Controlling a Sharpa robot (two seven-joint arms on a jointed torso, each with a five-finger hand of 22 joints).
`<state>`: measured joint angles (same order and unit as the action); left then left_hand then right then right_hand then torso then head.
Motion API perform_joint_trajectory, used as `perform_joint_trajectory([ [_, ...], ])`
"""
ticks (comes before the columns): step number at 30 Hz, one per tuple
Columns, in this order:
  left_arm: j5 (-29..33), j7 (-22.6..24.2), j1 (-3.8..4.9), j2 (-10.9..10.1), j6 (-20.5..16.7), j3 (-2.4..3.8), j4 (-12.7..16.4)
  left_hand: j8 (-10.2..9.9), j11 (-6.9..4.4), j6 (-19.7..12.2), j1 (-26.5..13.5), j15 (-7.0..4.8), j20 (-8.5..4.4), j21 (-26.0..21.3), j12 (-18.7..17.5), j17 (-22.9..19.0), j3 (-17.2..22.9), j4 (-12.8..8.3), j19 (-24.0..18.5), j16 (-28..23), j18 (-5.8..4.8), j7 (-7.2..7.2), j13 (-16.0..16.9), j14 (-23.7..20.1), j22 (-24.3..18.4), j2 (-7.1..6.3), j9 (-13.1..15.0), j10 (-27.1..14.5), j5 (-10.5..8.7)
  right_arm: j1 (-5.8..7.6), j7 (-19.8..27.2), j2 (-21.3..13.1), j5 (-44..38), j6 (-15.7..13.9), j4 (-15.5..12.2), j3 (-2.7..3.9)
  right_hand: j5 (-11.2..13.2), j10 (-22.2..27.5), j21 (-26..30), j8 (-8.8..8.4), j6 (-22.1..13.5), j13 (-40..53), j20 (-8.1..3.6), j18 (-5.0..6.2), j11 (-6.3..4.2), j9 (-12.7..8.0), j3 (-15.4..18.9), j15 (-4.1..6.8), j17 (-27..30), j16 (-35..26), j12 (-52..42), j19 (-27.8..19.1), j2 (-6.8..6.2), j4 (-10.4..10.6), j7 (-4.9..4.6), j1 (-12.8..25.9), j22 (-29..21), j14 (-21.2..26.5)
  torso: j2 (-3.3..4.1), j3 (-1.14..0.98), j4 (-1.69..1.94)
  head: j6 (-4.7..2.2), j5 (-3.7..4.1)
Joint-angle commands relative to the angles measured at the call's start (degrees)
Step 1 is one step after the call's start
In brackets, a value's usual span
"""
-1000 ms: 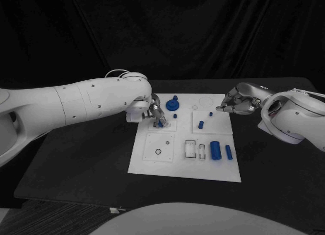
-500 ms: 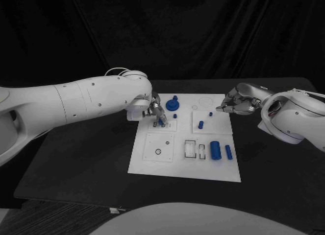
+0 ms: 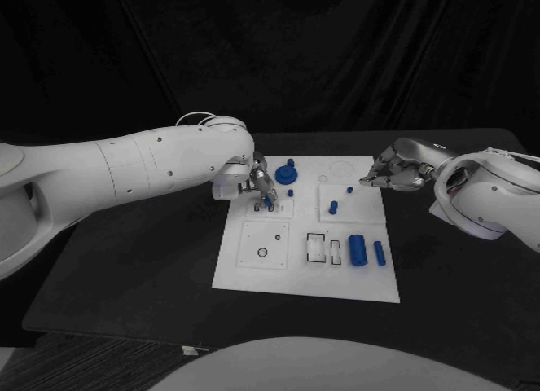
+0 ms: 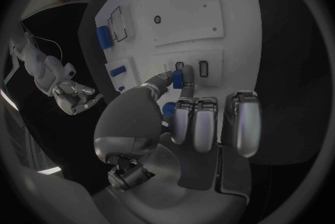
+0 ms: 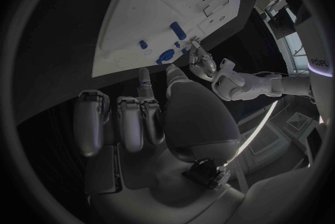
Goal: Assemble the parts on the task board
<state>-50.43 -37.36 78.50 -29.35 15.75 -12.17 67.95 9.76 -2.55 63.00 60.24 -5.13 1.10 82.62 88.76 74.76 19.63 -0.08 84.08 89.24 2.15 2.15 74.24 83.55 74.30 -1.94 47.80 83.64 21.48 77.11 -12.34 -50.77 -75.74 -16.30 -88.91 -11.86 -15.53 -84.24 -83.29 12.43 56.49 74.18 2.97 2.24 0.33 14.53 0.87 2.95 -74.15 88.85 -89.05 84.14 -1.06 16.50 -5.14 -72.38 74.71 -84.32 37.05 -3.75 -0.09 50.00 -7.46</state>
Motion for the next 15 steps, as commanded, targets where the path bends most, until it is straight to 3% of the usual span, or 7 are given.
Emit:
perform_joint_trajectory([
  [1,0.12,1.26,-0.16,0.20,0.54,0.03,-0.12,-0.22,-0.51,1.11,-0.06,-0.85,-0.56,-0.45,1.24,15.24,4.04,-0.30,0.54,0.76,0.28,-0.95,15.76,6.45,8.77,0.92,-0.27,6.36,0.02,-0.12,-0.99,-0.09,-0.06,0.11,-0.18,0.04,-0.98,-5.76,1.48,0.49,-0.28,15.82,0.50,-0.08,0.44,0.89,0.28,-0.10,-15.85,1.15,-0.95,1.65,-0.24,-0.31,-0.06,-1.07,12.41,-5.68,0.00,-0.03,-0.06,0.00,-0.01],
  [15,0.12,1.22,-0.29,0.20,0.81,0.03,-0.10,-0.24,-0.50,1.12,-0.06,-0.85,-0.56,-0.48,1.24,15.24,4.06,-0.28,0.52,0.76,0.29,-0.95,15.76,6.45,8.75,0.96,-0.29,6.36,0.04,-0.12,-0.94,-0.07,-0.06,0.00,-0.23,0.04,-0.98,-5.76,1.53,0.47,-0.33,15.82,0.50,-0.07,0.44,0.89,0.33,-0.10,-15.85,1.15,-0.95,1.63,-0.22,-0.31,-0.07,-1.14,12.40,-5.68,-0.01,-0.01,-0.01,0.00,0.02],
])
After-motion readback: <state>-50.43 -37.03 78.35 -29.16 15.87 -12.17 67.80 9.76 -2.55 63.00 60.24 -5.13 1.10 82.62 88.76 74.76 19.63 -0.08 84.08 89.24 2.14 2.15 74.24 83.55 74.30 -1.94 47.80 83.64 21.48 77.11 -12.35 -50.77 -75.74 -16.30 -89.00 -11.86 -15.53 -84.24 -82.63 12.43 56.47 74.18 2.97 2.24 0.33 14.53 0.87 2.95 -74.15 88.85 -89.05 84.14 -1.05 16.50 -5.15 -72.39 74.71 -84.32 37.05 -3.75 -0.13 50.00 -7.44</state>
